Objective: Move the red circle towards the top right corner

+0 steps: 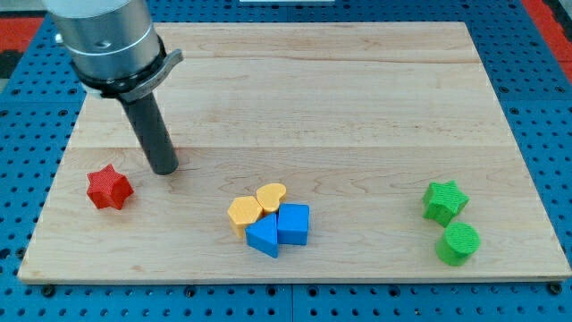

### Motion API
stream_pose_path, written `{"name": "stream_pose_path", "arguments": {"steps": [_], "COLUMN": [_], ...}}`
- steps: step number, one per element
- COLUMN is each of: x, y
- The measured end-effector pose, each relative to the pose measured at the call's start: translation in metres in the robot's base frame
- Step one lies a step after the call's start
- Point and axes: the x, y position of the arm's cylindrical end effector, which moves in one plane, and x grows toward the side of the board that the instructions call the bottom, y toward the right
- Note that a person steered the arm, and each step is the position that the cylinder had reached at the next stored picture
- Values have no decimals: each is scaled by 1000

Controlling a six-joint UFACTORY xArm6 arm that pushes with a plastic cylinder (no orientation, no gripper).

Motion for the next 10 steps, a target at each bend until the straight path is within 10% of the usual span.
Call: {"name": "stream_pose_path", "arguments": {"steps": [2, 4, 7, 9, 10], "x": [-19, -65, -123, -159, -113], "y": [-65, 104, 30, 219, 169]}}
